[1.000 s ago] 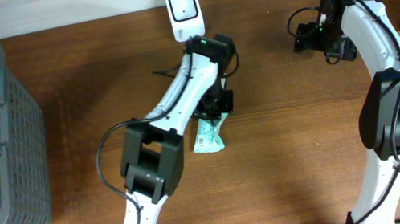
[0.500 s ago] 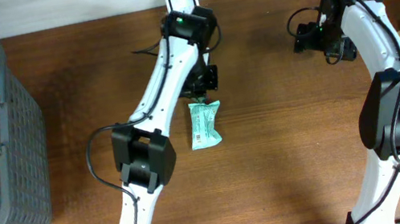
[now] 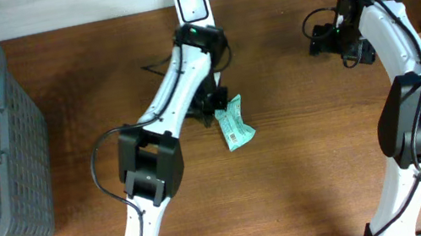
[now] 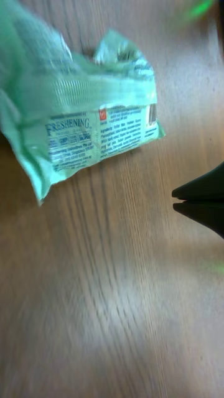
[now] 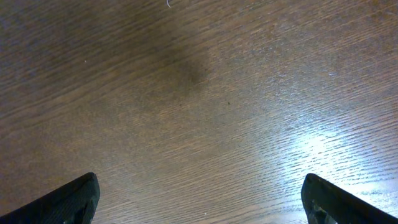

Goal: Scan the item barcode
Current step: 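Lift the green wipes pack with the left gripper toward the scanner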

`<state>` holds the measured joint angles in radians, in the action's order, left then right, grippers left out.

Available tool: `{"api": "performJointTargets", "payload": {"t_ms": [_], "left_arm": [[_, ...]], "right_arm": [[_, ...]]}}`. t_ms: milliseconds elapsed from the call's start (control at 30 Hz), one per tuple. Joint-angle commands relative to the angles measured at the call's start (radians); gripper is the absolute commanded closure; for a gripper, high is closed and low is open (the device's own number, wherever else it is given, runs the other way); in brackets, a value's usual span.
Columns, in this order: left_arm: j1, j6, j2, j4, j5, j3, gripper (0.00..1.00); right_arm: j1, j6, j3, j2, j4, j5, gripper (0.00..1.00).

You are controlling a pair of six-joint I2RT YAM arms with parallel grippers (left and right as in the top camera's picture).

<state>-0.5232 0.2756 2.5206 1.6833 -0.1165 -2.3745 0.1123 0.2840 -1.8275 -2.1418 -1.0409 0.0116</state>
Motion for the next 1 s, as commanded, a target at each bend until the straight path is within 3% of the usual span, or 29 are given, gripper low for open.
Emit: {"api": "performJointTargets", "payload": {"t_ms": [0,233,400,967], "left_arm": [[0.001,-0.02,-0.048,0.005,-0.063,-0.059,1.0],[-0.121,-0.004,-0.046,-0.049,-0.042,-0.024,1.0],[-0.129,0.095,-0.044,-0.161,0.192,0.016,1.0],[-0.129,0.095,0.07,-0.242,0.185,0.018,0.99]], "right_arm": [[0.0,0.001,0.003,0.035,0.001,0.016,0.02],[0.0,0.001,0.003,0.035,0.001,0.016,0.01],[0.0,0.001,0.003,0.035,0.001,0.016,0.01],[0.0,0.001,0.003,0.035,0.001,0.016,0.01]]}}
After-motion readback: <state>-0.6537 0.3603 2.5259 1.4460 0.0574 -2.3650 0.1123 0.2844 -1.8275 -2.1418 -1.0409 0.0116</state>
